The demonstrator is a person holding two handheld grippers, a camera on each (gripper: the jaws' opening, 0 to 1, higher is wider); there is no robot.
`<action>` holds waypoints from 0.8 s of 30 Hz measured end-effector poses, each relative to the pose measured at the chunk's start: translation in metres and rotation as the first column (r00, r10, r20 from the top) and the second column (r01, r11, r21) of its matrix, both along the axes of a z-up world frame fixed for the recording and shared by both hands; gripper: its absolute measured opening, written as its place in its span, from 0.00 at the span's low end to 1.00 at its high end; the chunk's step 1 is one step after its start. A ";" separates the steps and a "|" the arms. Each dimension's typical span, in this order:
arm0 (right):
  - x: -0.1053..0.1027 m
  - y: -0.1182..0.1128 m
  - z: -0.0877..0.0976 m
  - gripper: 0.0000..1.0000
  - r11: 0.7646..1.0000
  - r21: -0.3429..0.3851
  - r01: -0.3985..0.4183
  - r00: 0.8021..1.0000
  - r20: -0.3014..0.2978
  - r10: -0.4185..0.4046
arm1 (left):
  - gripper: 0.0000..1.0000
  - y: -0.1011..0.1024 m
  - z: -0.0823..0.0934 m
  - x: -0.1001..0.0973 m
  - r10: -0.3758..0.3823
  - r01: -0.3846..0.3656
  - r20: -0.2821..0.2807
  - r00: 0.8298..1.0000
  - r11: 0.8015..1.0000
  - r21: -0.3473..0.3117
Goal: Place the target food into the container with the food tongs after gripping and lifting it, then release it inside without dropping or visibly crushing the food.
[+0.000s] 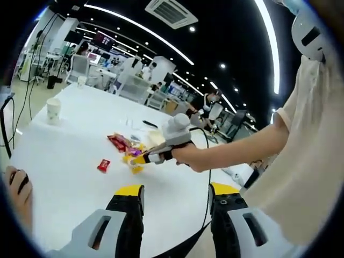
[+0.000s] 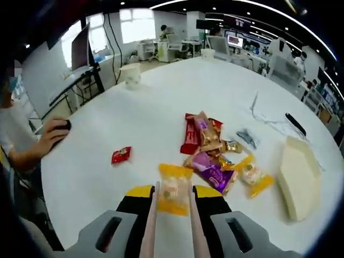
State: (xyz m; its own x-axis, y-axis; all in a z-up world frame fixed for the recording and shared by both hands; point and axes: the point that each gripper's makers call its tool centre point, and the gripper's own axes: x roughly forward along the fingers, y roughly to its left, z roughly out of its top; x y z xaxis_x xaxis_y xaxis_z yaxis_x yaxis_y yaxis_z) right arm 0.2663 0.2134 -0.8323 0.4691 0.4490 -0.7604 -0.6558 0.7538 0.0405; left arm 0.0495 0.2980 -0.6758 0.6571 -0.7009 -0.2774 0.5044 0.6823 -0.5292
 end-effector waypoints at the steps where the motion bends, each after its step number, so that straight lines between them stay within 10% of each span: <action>1: 0.000 -0.001 -0.002 0.27 1.000 -0.006 0.005 1.000 -0.010 -0.005 | 0.47 -0.001 0.000 0.000 -0.003 0.003 0.000 1.000 1.000 -0.007; 24: -0.001 0.014 -0.016 0.28 0.986 -0.130 -0.103 0.994 -0.043 0.098 | 0.47 -0.003 -0.003 0.006 -0.014 0.014 -0.008 1.000 0.999 -0.032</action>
